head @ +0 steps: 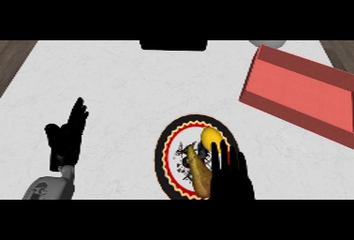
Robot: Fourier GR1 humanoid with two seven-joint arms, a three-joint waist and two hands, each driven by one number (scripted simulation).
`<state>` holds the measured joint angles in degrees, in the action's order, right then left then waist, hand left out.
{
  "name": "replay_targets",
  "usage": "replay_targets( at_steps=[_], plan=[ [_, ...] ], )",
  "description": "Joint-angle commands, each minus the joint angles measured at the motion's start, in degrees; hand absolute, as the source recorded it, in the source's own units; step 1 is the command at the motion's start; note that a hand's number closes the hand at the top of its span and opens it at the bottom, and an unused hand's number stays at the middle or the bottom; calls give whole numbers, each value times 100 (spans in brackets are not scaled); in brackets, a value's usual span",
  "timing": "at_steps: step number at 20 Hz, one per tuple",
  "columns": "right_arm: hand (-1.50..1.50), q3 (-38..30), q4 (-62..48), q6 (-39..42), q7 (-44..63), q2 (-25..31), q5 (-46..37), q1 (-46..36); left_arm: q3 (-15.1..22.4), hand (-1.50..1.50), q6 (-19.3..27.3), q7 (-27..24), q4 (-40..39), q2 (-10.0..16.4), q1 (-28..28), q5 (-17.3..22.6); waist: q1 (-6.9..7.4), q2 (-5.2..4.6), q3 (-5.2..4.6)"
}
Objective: Pick the pear from the plate and place it in the cardboard box
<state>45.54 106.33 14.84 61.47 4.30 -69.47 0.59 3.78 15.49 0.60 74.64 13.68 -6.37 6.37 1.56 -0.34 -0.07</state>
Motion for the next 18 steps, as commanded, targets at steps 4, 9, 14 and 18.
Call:
replay_targets(
  at_steps=[4, 9, 14, 18],
  plan=[
    [-150, -66, -1623, -426, 889, -418, 449, -1257, -163, 0, -31, -8, -238, -104, -123, 39, -106, 19, 6],
    [-150, 162, -2306, -925, 1176, -424, 825, -1779, -193, 0, -59, 6, -181, -82, -152, -61, -101, 26, 7],
    [150, 129, -3335, -1963, -108, -426, 454, -1744, -151, 0, -89, 194, 359, -108, 311, -138, -98, 33, 10],
    [150, 560, -2982, -1700, 578, -427, 296, -2091, -415, 0, -294, -80, -276, -57, -13, -99, -116, 31, 7]
  ],
)
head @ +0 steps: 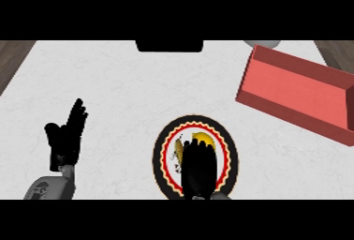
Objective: Pick the pear from the plate and place it in the cardboard box
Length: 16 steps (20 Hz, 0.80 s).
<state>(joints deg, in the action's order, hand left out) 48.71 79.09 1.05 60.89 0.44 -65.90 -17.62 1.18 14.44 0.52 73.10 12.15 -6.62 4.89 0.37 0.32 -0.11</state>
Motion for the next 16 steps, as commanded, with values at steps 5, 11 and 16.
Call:
replay_targets(
  at_steps=[5, 11, 16],
  plan=[
    [150, -472, 588, -102, -1446, 1071, 840, 708, 27, 0, -35, -6, 335, -123, 394, -50, -32, -23, 15],
    [150, -826, 1471, 314, -2377, 1914, 1425, 1310, 11, 0, 28, 207, 520, -158, 302, -148, -37, -24, 13],
    [150, -872, 2609, 591, -2382, 2166, 967, 1619, -170, 0, -68, 188, 339, -79, 254, -220, -51, -23, 11]
  ],
)
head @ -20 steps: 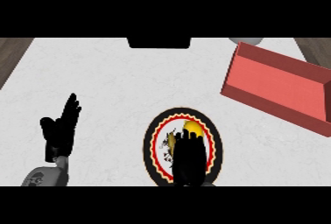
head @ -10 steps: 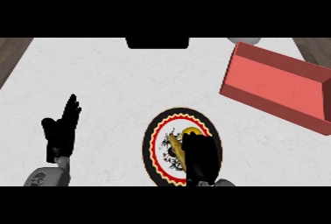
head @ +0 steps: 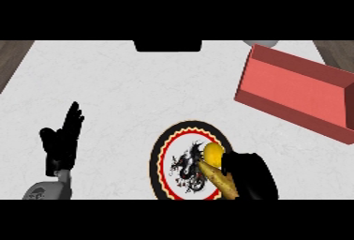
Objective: Pick the pear from the plate and place it in the cardboard box
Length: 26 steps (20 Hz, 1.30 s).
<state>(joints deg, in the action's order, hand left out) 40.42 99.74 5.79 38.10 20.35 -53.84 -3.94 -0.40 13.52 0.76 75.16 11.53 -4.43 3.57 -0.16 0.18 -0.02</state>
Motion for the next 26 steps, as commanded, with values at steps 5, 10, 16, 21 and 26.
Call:
replay_targets(
  at_steps=[5, 10, 16, 21, 26],
  plan=[
    [150, -225, 1932, 574, 269, 329, -273, 199, 53, 0, -22, 164, 325, -41, 94, -101, -13, 2, 0],
    [150, -899, 3474, 800, 439, 651, 33, 362, 84, 0, 139, -89, 78, -242, 153, -219, -55, 6, 0],
    [150, -1948, 3741, 1848, 1092, 142, 731, -734, 20, 0, -73, 225, 194, -82, 55, -151, 54, -16, -2],
    [150, -3516, 3542, 2354, 312, 679, 1190, -958, 68, 0, 61, 220, 276, -190, 59, -306, 19, -15, 2],
    [150, -4473, 2585, 1733, -709, 681, 1253, -1086, -221, 0, -185, 211, 36, -3, -216, -125, 11, -26, 5]
  ],
)
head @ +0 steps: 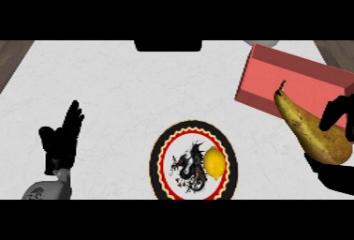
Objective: Pick the pear from the plate and place it in the cardboard box
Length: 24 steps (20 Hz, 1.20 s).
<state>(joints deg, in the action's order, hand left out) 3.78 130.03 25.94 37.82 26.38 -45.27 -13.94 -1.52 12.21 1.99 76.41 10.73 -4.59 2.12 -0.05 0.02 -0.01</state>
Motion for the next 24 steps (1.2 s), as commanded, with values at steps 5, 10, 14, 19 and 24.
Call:
replay_targets(
  at_steps=[5, 10, 14, 19, 24],
  plan=[
    [150, -1224, -1965, -733, -1559, 107, 454, -546, 101, 0, 67, 291, 312, -74, -7, -153, 62, -15, 6],
    [150, -1652, -3606, -916, -2286, 293, 767, -1391, -102, 0, -26, -36, -71, -27, -140, -94, 95, -27, 4],
    [150, -1334, -4803, -1460, -2822, 289, 133, -1792, -120, 0, -203, -219, -293, -83, -85, -45, 90, -24, 1],
    [150, -1263, -6645, -2378, -3738, 462, -478, -2313, -54, 0, -114, -95, -331, -107, -263, -164, 189, -64, 5],
    [-150, -1786, -8062, -2578, -4023, 255, -9, -2575, -221, 0, -77, 217, -279, -19, -656, -103, 119, -50, 7]
  ],
)
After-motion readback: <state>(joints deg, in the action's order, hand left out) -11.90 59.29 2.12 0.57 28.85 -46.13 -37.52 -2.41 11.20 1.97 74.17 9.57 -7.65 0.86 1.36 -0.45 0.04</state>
